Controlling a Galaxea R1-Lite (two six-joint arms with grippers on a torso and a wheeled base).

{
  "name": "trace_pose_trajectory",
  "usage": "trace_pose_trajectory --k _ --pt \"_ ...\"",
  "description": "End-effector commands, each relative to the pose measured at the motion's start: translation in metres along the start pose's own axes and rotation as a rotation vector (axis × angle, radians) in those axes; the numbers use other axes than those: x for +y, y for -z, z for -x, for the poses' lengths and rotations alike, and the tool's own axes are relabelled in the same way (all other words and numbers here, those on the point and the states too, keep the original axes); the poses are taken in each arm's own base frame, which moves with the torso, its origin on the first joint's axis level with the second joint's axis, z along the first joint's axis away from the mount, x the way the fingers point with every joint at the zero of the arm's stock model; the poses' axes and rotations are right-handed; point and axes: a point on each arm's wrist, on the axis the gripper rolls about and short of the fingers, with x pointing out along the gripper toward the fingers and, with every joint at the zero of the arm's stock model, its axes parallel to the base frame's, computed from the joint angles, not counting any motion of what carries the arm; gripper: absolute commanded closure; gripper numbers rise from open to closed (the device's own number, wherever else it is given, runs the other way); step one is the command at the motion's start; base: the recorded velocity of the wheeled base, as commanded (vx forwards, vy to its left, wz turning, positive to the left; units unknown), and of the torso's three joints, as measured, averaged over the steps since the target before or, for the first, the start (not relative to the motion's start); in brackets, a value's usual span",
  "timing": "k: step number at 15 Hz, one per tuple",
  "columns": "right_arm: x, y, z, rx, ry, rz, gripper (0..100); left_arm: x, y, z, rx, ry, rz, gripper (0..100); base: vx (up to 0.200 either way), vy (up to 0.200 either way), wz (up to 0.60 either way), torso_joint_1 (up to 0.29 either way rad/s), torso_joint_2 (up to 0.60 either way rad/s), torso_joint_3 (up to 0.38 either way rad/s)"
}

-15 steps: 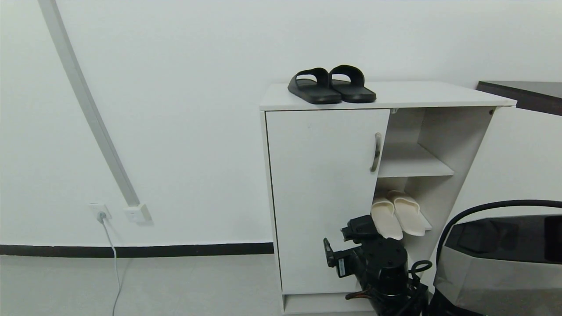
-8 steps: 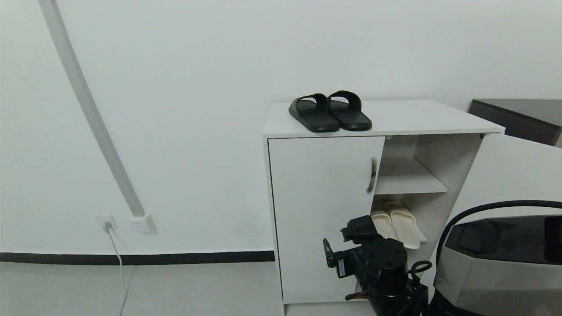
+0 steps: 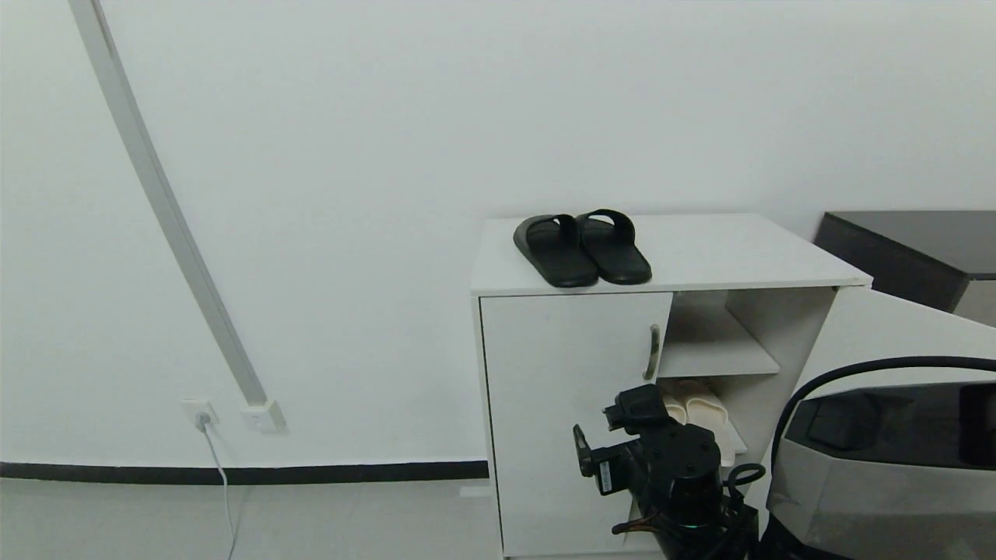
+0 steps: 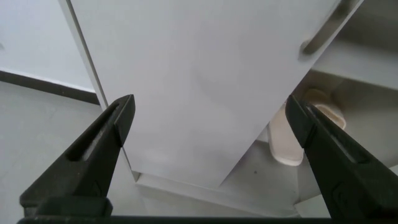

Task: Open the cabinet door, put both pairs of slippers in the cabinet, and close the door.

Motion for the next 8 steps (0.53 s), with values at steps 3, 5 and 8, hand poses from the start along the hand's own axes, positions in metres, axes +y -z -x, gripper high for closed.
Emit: trace_pose_trajectory --k 3,5,8 --pt "-0.0001 0.0016 0.0003 0.005 0.000 0.003 0 0.0000 0.0001 -0.0001 0.002 0.000 0.000 100 0.000 0.000 0.00 0.209 -0.52 -0.317" --pt "-0.0001 0.0016 0.0003 0.005 0.000 0.003 0 0.0000 -0.0001 -0.0001 0.001 0.000 0.000 100 0.000 0.000 0.00 0.217 -0.53 -0.320" --pt "-0.0001 0.0016 0.0003 0.005 0.000 0.003 0 0.0000 0.0001 -0.0001 0.002 0.000 0.002 100 0.000 0.000 0.00 0.238 -0.56 -0.326"
